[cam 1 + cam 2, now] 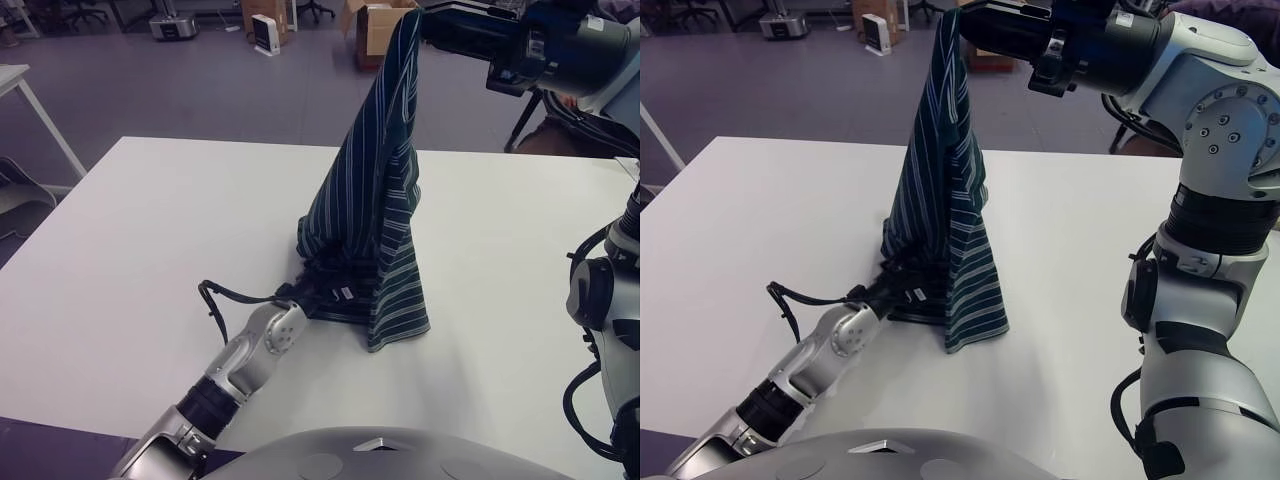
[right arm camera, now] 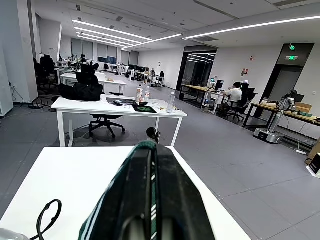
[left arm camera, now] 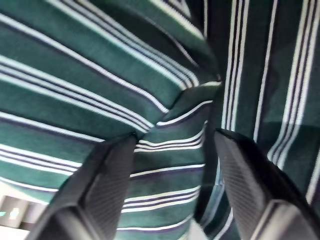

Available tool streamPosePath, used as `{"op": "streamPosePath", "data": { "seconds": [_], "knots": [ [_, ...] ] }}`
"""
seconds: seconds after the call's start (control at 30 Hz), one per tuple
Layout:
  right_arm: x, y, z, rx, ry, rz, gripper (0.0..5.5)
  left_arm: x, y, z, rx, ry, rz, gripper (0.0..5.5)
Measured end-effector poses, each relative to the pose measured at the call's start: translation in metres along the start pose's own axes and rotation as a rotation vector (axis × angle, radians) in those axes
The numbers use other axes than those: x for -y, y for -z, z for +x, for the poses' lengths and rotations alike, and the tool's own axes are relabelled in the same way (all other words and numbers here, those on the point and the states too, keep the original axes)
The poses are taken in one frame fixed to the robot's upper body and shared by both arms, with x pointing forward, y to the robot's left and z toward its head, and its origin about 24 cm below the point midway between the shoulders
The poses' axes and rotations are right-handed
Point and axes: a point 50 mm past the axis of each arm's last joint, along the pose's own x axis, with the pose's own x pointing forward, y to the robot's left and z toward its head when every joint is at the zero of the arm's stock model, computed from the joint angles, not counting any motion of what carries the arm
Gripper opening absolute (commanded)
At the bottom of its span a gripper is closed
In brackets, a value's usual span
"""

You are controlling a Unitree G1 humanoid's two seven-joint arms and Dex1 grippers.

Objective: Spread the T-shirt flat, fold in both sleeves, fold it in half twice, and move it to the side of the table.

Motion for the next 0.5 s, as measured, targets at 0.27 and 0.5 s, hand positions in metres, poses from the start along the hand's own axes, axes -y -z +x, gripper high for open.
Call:
{"op": "streamPosePath", "data": {
  "seconds": [0.27, 0.5],
  "knots": [
    [-0.001, -0.002, 0.001, 0.012, 0.007, 0.023, 0.00, -0.003, -0.003, -0.012, 0.034, -0.079, 0.007, 0.94],
    [-0.002, -0.003, 0.001, 0.022, 0.006, 0.037, 0.00, -0.008, -0.001, -0.015, 0.037, -0.118, -0.089, 0.02]
  ]
}}
